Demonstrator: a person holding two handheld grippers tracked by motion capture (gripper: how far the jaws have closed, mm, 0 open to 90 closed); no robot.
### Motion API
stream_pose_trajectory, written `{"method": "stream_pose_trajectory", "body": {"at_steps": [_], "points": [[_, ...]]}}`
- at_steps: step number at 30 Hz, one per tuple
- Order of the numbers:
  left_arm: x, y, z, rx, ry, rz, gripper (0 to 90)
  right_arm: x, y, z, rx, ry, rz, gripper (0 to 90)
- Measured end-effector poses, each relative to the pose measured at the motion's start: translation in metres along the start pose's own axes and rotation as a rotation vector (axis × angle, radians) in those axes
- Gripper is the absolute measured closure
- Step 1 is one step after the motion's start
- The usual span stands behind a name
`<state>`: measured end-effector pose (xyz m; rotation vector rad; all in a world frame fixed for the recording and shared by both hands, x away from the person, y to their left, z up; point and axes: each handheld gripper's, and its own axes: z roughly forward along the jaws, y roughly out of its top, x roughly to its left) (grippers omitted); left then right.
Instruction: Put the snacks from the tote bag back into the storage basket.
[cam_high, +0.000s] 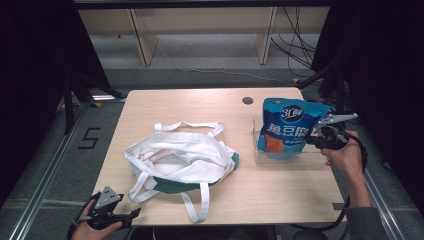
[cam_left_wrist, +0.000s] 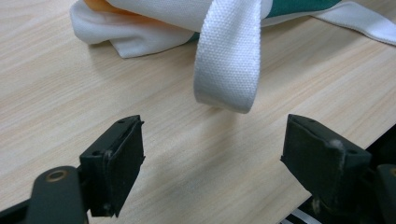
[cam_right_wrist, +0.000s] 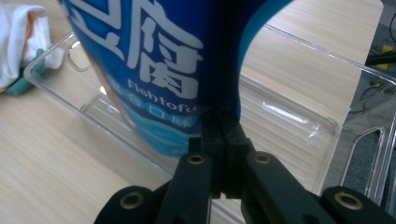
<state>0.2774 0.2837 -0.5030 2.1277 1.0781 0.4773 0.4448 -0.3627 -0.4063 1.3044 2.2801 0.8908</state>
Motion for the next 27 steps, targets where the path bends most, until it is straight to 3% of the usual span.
{"method": "stream_pose_trajectory", "body": {"at_steps": [1,2,4,5,6,7,8,9,11,12,13,14,15,16,18,19,20,21,24,25,26,27], "points": [[0.000,0.000,-0.001,0.008,0.001,0.002,20.0,0.000,0.000,0.002,-0.001,0.000,0.023,90.0],[0.001,0.000,-0.001,0.015,0.001,0.010,20.0,-0.002,0.000,0.005,-0.012,-0.005,0.007,90.0],[0.000,0.001,-0.001,0.022,0.009,0.002,20.0,-0.006,0.002,0.004,0.039,-0.002,-0.004,90.0],[0.003,0.001,-0.001,0.023,0.025,0.039,20.0,-0.004,0.002,0.006,0.013,-0.009,0.036,90.0],[0.005,0.002,-0.001,0.016,0.024,0.074,20.0,-0.005,0.002,0.008,-0.006,-0.013,0.021,90.0],[0.007,0.003,0.000,0.009,0.021,0.102,20.0,-0.006,0.003,0.005,0.032,-0.008,0.014,89.5],[0.006,0.002,0.000,0.013,0.012,0.078,20.0,-0.007,0.003,0.006,0.037,-0.013,-0.017,89.1],[0.005,0.002,-0.001,0.016,0.012,0.059,20.0,-0.003,0.002,0.008,-0.002,-0.014,0.035,88.6],[0.002,0.001,0.000,0.003,0.015,0.034,20.0,-0.002,0.000,0.004,0.032,-0.019,0.000,86.9],[0.001,0.001,-0.002,0.018,0.006,0.013,20.0,0.002,0.000,0.003,0.014,-0.016,0.031,85.7],[0.003,0.001,-0.003,0.037,0.011,0.041,20.0,0.000,0.000,0.000,0.019,-0.015,-0.019,84.2],[0.003,0.001,-0.001,0.017,0.024,0.041,20.0,0.001,0.000,-0.004,0.034,-0.011,-0.037,83.0],[0.003,0.001,0.000,0.000,0.013,0.040,20.0,0.005,-0.003,-0.004,-0.006,-0.024,-0.035,81.8],[0.001,0.001,-0.001,0.009,0.011,0.010,20.0,0.008,-0.003,-0.010,0.029,-0.010,-0.022,80.3],[0.005,0.002,-0.001,0.012,0.014,0.067,20.0,0.014,-0.004,-0.016,0.012,-0.003,-0.025,76.8],[0.004,0.002,-0.001,0.009,0.013,0.061,20.0,0.018,-0.004,-0.019,0.003,-0.003,-0.029,75.1],[0.001,0.001,-0.001,0.008,0.004,0.012,20.0,0.024,-0.004,-0.022,-0.006,0.012,-0.014,72.9],[0.001,0.001,-0.002,0.022,0.003,0.018,20.0,0.027,-0.005,-0.023,-0.020,0.025,-0.044,70.9],[0.000,0.001,-0.001,0.016,0.010,0.004,20.0,0.045,-0.003,-0.026,-0.048,0.080,-0.024,64.3],[0.000,0.001,-0.001,0.010,0.007,0.003,20.0,0.047,-0.003,-0.024,-0.089,0.087,-0.071,62.6],[0.001,0.000,-0.001,0.004,-0.001,0.015,20.0,0.056,-0.002,-0.026,-0.083,0.097,-0.027,60.1],[0.001,0.001,-0.002,0.021,0.001,0.023,20.0,0.060,-0.001,-0.024,-0.099,0.108,-0.041,57.6]]}}
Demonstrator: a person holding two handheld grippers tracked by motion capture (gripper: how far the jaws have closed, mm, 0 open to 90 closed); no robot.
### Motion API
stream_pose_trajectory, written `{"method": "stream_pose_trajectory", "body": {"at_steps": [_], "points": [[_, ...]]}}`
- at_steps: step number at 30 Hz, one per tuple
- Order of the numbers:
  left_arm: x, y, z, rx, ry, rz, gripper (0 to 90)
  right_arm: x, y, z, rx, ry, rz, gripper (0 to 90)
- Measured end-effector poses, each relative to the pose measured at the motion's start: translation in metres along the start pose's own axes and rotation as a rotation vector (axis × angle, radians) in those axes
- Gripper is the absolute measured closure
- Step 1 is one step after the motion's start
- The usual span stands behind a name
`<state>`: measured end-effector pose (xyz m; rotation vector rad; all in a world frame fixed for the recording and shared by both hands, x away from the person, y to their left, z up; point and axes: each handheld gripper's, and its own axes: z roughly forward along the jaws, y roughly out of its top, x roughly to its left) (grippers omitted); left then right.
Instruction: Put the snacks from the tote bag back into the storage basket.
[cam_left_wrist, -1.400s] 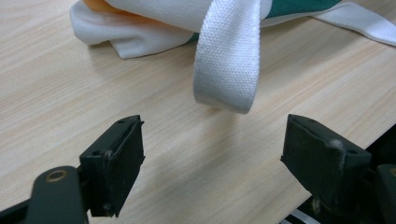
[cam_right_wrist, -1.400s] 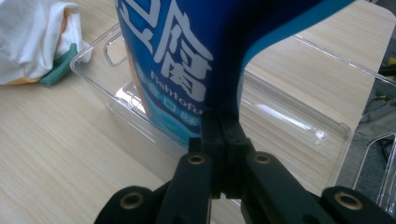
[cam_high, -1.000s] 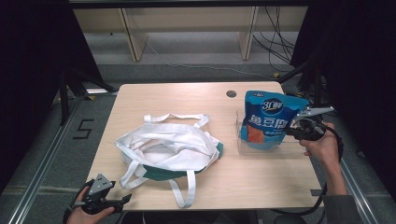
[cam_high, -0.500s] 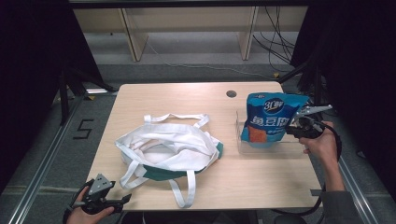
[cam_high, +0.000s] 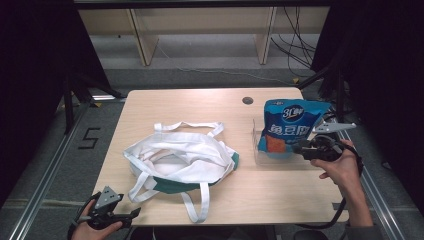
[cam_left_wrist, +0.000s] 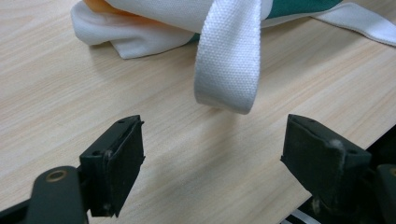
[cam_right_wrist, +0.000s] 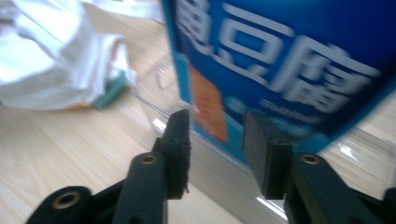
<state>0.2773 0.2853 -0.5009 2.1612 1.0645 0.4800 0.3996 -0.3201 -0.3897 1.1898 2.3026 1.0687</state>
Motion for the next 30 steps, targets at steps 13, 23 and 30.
{"method": "stream_pose_trajectory", "body": {"at_steps": [13,23,30], "points": [[0.000,0.000,-0.001,0.000,0.003,0.008,20.0,0.038,0.001,0.026,-0.079,0.075,-0.039,44.9],[-0.001,0.000,-0.002,0.014,0.001,-0.006,20.0,0.063,-0.006,0.039,-0.050,0.161,-0.043,42.1],[-0.001,0.000,-0.001,0.016,0.001,-0.005,20.0,0.073,-0.011,0.051,-0.051,0.159,-0.061,39.8]]}}
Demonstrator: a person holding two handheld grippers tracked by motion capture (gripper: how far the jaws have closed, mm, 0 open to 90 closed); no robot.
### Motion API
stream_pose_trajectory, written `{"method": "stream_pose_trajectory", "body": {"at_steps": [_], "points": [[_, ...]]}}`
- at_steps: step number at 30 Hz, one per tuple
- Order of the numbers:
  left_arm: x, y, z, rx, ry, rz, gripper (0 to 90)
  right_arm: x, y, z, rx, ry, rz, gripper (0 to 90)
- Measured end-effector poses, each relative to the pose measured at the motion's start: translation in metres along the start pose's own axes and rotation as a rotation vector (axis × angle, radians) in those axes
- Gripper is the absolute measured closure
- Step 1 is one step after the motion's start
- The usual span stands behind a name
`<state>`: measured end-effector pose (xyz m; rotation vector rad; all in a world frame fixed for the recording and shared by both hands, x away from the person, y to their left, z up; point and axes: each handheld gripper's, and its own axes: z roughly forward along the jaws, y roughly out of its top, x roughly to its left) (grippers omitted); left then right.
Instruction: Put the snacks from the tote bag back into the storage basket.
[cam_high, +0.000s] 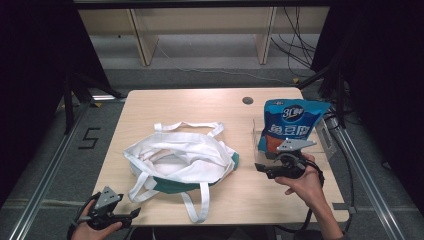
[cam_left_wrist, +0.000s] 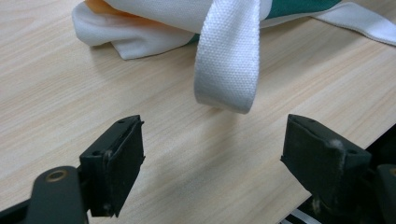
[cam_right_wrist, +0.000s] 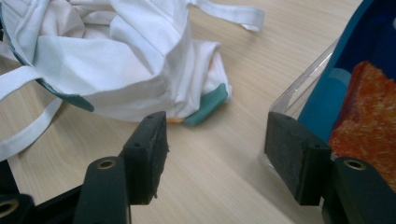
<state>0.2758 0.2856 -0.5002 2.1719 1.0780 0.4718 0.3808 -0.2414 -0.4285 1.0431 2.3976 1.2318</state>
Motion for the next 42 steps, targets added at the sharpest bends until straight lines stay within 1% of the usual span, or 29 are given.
{"method": "stream_pose_trajectory", "body": {"at_steps": [3,4,5,7,8,10,11,12,17,19,20,21,22,23,25,26,27,29,30,31,33,35,36,37,38,39,40,41,42], "points": [[0.000,0.000,0.000,0.000,0.001,-0.003,20.0,0.003,-0.001,0.002,0.007,0.009,0.015,39.7],[-0.001,0.000,0.001,-0.011,0.001,-0.015,20.0,0.005,-0.003,0.006,0.005,0.007,0.006,39.0],[-0.003,-0.001,0.002,-0.022,0.008,-0.045,20.0,0.006,-0.004,0.008,0.010,0.027,0.009,38.9],[-0.003,-0.001,0.002,-0.023,0.007,-0.043,20.0,0.008,-0.006,0.010,0.017,0.025,0.006,38.8],[-0.003,-0.001,0.002,-0.024,0.008,-0.047,20.0,0.011,-0.008,0.011,0.027,0.028,0.028,38.8],[-0.001,0.000,0.001,-0.006,0.001,-0.010,20.0,0.011,-0.010,0.014,0.011,0.022,-0.008,38.7],[-0.001,0.000,0.001,-0.007,0.001,-0.013,20.0,0.013,-0.012,0.014,0.030,0.036,0.015,38.6],[-0.001,0.000,0.001,-0.007,0.001,-0.012,20.0,0.011,-0.013,0.016,0.017,0.038,0.001,38.4],[-0.001,0.000,0.001,-0.008,-0.002,-0.011,20.0,0.012,-0.018,0.016,0.026,0.035,0.018,37.6],[-0.001,0.000,0.001,-0.008,-0.002,-0.011,20.0,0.011,-0.019,0.017,0.029,0.053,0.007,37.3],[-0.001,0.000,0.001,-0.009,-0.002,-0.011,20.0,0.014,-0.021,0.016,0.024,0.027,0.020,36.9],[-0.001,0.000,0.001,-0.016,0.000,-0.010,20.0,0.015,-0.024,0.016,0.031,0.020,0.023,36.3],[-0.001,0.000,0.001,-0.007,0.000,-0.008,20.0,0.014,-0.024,0.017,0.026,0.012,0.002,35.8],[-0.001,0.000,0.001,-0.007,0.000,-0.008,20.0,0.016,-0.025,0.016,0.047,0.019,0.018,35.6],[-0.001,0.000,0.001,-0.016,-0.001,-0.009,20.0,0.016,-0.026,0.016,0.033,0.021,-0.016,35.6],[-0.001,0.000,0.000,-0.007,-0.001,-0.006,20.0,0.017,-0.028,0.017,0.028,0.019,-0.004,35.6],[-0.001,0.000,0.001,-0.019,0.001,-0.007,20.0,0.017,-0.029,0.016,0.037,0.023,-0.003,35.3],[-0.001,0.000,0.001,-0.017,-0.001,-0.010,20.0,0.018,-0.030,0.017,0.034,0.024,-0.010,35.0],[-0.001,0.000,0.000,-0.008,-0.001,-0.006,20.0,0.020,-0.031,0.016,0.048,0.011,0.013,34.9],[-0.001,0.000,0.001,-0.008,0.000,-0.009,20.0,0.019,-0.034,0.017,0.041,0.023,-0.009,34.7],[-0.001,0.000,0.001,-0.016,-0.003,-0.012,20.0,0.021,-0.037,0.015,0.044,0.015,0.012,34.5],[-0.001,0.000,0.000,-0.010,-0.002,-0.012,20.0,0.020,-0.038,0.014,0.051,0.017,0.006,34.2],[-0.003,0.000,0.001,-0.025,0.000,-0.036,20.0,0.020,-0.041,0.013,0.039,0.016,-0.005,33.9],[-0.003,-0.001,0.002,-0.026,0.001,-0.039,20.0,0.022,-0.042,0.013,0.046,0.016,0.013,33.6],[-0.002,0.000,0.002,-0.027,-0.001,-0.024,20.0,0.022,-0.044,0.012,0.045,0.008,0.016,33.1],[-0.001,0.000,0.002,-0.029,0.001,0.004,20.0,0.021,-0.046,0.012,0.042,0.012,0.001,32.5],[-0.001,0.000,0.002,-0.032,0.000,0.005,20.0,0.022,-0.048,0.011,0.049,-0.004,-0.005,32.3],[0.000,0.000,0.002,-0.032,0.000,0.008,20.0,0.021,-0.050,0.012,0.061,0.030,-0.009,31.8],[0.000,0.000,0.002,-0.031,0.001,0.006,20.0,0.023,-0.053,0.012,0.068,0.018,-0.003,30.4]]}}
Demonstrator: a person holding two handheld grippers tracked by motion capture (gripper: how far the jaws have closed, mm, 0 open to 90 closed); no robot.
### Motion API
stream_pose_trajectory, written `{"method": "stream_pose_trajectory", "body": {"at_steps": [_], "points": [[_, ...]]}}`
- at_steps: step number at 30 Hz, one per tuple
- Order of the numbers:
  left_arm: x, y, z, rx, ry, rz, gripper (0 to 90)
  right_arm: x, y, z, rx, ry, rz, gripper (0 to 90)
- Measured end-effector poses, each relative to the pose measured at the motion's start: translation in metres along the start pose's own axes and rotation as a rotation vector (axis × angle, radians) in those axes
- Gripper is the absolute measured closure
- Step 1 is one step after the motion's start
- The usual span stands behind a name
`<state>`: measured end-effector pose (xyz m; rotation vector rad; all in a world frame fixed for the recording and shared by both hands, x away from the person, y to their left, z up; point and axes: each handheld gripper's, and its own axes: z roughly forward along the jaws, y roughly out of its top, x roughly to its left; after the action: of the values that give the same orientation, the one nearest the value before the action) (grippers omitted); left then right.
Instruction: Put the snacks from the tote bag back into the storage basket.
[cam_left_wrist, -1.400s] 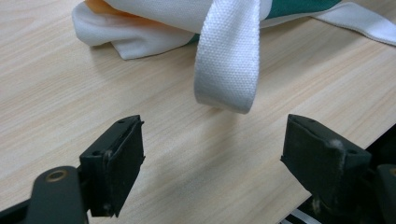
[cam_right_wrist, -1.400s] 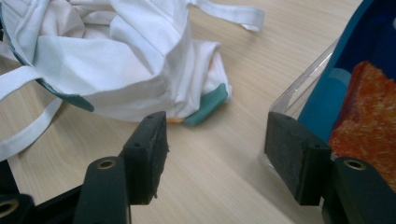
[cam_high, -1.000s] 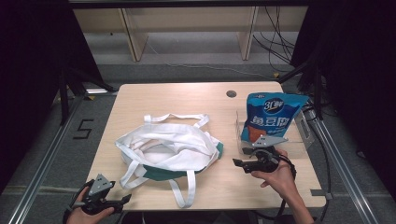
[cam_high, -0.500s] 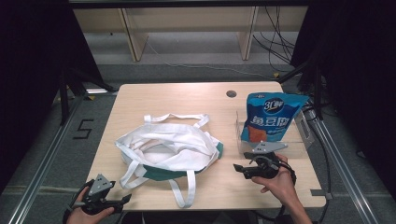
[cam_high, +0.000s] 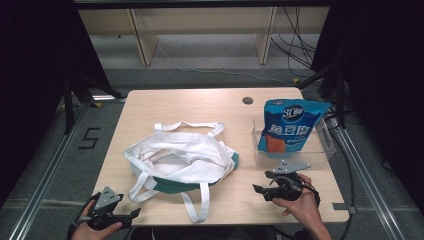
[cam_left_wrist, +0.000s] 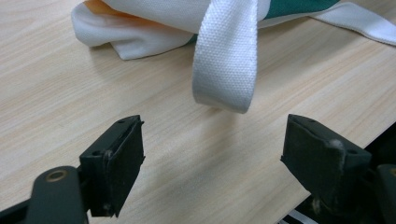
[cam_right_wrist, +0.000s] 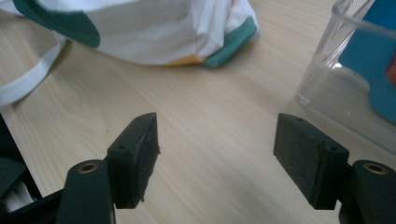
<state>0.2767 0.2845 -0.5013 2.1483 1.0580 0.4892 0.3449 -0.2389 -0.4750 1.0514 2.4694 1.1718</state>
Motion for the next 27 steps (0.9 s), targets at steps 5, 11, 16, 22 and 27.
{"method": "stream_pose_trajectory", "body": {"at_steps": [5,11,16,22,27], "points": [[-0.001,0.000,0.000,-0.012,0.018,-0.011,20.0,0.005,-0.012,-0.002,0.018,-0.028,0.025,28.0],[0.003,0.001,-0.003,0.019,0.002,0.047,19.9,0.011,-0.026,-0.002,0.028,-0.034,0.035,26.4],[0.001,0.000,-0.003,0.028,0.009,0.015,19.6,0.015,-0.034,-0.001,0.051,-0.043,-0.012,25.0],[0.004,0.001,-0.002,0.013,0.028,0.057,19.3,0.018,-0.040,-0.003,0.040,-0.053,-0.026,24.0],[0.007,0.002,0.001,-0.008,0.039,0.105,19.3,0.017,-0.040,-0.003,0.044,-0.062,-0.047,22.0]]}}
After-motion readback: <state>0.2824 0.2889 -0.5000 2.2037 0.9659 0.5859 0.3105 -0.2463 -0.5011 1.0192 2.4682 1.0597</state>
